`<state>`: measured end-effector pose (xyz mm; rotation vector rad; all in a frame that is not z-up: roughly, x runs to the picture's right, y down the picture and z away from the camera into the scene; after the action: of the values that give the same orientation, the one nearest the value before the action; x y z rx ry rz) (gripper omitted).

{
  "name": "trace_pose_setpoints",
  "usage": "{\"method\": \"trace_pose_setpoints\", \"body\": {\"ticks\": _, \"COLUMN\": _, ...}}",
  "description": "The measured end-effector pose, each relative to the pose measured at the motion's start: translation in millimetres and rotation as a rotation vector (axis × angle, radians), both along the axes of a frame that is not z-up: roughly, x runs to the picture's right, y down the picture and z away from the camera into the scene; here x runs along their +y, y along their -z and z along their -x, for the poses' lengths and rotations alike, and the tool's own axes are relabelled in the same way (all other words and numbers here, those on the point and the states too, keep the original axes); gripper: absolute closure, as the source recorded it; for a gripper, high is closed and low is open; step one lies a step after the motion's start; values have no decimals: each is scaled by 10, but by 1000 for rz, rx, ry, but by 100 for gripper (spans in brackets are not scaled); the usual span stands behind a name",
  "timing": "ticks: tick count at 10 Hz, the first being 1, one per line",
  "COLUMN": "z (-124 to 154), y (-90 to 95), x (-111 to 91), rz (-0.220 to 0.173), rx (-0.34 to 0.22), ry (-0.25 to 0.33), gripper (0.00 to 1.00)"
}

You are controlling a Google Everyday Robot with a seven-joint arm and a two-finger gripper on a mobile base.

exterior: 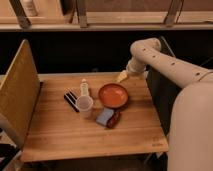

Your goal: Pick up the ceramic bowl

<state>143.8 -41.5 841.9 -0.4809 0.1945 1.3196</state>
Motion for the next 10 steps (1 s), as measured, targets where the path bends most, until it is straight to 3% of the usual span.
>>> {"method": "trace_pose_setpoints", "body": {"ticks": 3, "z": 11, "y": -235, "x": 201, "rz": 24, "rx": 22, "ry": -31, "gripper": 20}}
{"method": "trace_pose_setpoints", "body": {"ticks": 6, "z": 284, "y": -483, "x": 386, "rz": 74, "rx": 7, "ry": -15, "gripper": 20}}
{"method": "trace_pose_setpoints", "body": {"ticks": 10, "z": 299, "y": -527, "x": 430, "rz": 86, "rx": 9, "ry": -14, "gripper": 20}}
